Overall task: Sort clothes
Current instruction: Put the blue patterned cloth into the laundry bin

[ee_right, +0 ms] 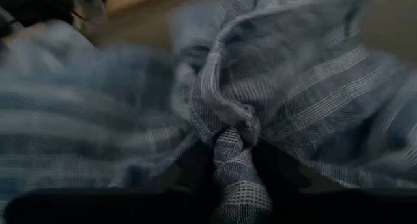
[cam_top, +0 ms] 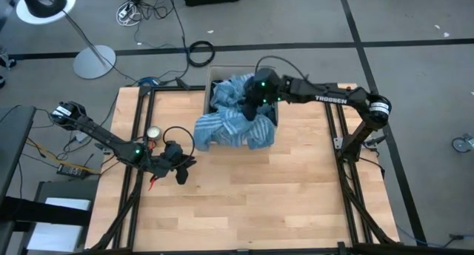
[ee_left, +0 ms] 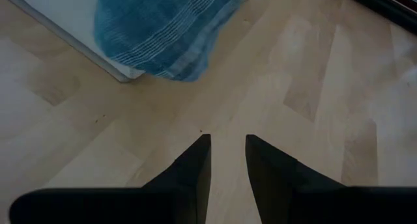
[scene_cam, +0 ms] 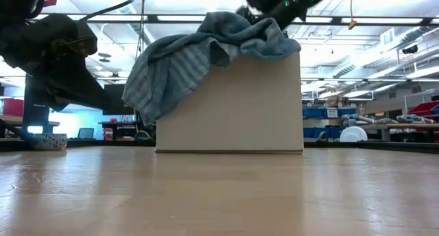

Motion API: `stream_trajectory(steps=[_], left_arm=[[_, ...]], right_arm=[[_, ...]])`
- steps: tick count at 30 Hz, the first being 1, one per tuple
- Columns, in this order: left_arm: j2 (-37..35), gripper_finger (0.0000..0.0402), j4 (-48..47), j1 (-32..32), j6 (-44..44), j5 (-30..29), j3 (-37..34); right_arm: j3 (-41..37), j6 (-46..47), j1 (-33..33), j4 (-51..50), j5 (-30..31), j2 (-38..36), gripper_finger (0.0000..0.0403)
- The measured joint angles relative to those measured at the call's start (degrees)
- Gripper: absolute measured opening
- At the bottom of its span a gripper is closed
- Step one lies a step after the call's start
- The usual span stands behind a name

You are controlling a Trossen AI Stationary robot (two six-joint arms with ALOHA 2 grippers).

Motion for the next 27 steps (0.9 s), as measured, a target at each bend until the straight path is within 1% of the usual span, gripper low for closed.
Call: stream_trajectory(steps=[3, 6, 9, 11, 14, 17, 23, 27], left_arm=[[0.0, 0.0101, 0.0, 0.0, 0.0, -0.2, 0.0], [0.0, 0.0101, 0.0, 0.0, -0.1, -0.2, 0.0], [0.0, 0.0101, 0.0, 0.0, -0.2, -0.2, 0.0], [0.0, 0.0101, 0.0, 0.0, -0.5, -0.2, 0.0], [0.0, 0.0101, 0.1, 0.0, -0.6, -0.2, 0.0], [0.0, 0.0101, 0.2, 0.0, -0.7, -0.2, 0.0], [0.0, 0.0101, 0.1, 0.0, -0.9, -0.2, 0.0], [0.0, 0.0101, 0.1, 0.0, -0.9, -0.2, 0.0]], right_arm=[[-4.9, 2.8, -0.4, 3.1, -0.2, 0.0, 0.0143], [-8.4, 3.1, -0.8, 3.7, -0.1, 0.0, 0.0189], [-9.3, 3.1, -1.3, 3.5, 0.1, -0.1, 0.0227], [-8.4, 3.2, -1.6, 2.4, 0.1, -0.1, 0.0245], [-4.8, 3.2, -1.7, 0.4, 0.1, -0.2, 0.026], [1.1, 2.9, -1.8, -2.9, 0.1, -0.5, 0.0262], [15.1, 1.4, -1.6, -15.1, 0.7, -0.7, 0.0252], [22.4, 1.4, -0.3, -21.1, 0.8, -0.9, 0.0243]])
